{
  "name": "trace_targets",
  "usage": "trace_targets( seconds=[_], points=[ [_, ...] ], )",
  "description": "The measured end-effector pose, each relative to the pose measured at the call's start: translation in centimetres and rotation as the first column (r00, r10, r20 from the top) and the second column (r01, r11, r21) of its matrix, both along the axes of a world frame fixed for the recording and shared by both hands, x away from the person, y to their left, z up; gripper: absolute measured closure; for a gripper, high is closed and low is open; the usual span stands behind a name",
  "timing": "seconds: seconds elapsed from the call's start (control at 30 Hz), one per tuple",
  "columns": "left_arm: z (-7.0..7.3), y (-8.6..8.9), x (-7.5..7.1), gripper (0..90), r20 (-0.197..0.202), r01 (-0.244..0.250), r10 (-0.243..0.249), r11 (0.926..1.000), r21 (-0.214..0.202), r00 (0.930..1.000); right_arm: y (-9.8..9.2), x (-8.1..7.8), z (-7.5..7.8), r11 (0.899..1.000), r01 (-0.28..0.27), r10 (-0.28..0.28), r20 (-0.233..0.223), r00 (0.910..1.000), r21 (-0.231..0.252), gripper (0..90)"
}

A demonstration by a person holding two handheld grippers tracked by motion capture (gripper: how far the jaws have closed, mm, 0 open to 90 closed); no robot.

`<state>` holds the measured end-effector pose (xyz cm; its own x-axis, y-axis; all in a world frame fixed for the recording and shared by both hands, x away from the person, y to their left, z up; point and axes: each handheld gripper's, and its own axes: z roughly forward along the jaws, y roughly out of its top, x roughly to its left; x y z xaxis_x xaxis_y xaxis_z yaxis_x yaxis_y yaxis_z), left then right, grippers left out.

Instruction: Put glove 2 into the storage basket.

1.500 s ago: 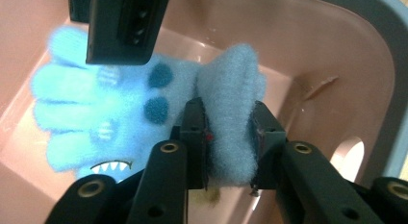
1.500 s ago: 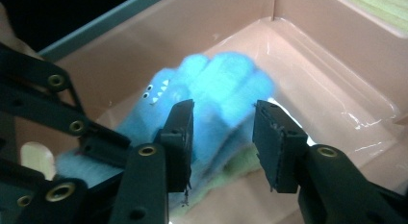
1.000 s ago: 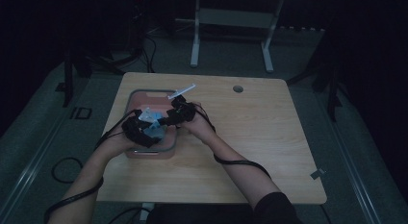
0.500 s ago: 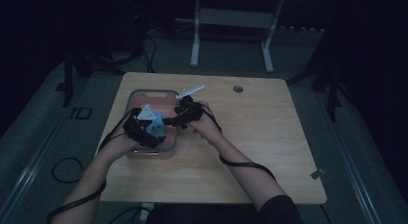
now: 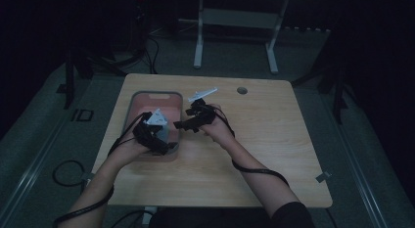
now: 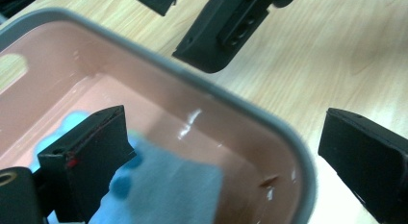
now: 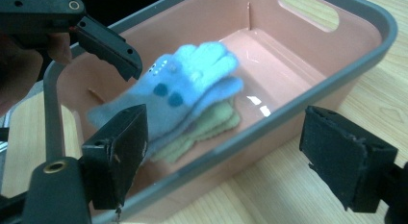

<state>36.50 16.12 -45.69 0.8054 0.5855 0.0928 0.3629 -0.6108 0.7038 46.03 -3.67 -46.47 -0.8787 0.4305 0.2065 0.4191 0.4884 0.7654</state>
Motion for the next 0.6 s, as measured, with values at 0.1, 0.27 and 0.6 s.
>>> trace_targets(
  seconds=[0.1,0.27,0.6],
  points=[
    [0.1,-0.6,-0.1,3.4,-0.003,0.03,-0.03,0.9992,-0.027,0.9995,-0.7,-0.2,0.1,1.0,0.004,-0.004,0.005,1.0,0.001,17.2],
    [0.1,-1.5,-0.3,3.4,0.003,0.049,-0.049,0.9978,-0.044,0.9988,-1.8,-0.3,0.1,1.0,0.013,-0.013,0.01,0.9999,0.005,17.3],
    [0.1,-3.5,-0.9,3.4,0.009,0.099,-0.098,0.9933,-0.06,0.9951,-3.9,-0.6,-0.5,0.999,0.032,-0.032,0.019,0.9993,-0.009,17.3]
  ],
)
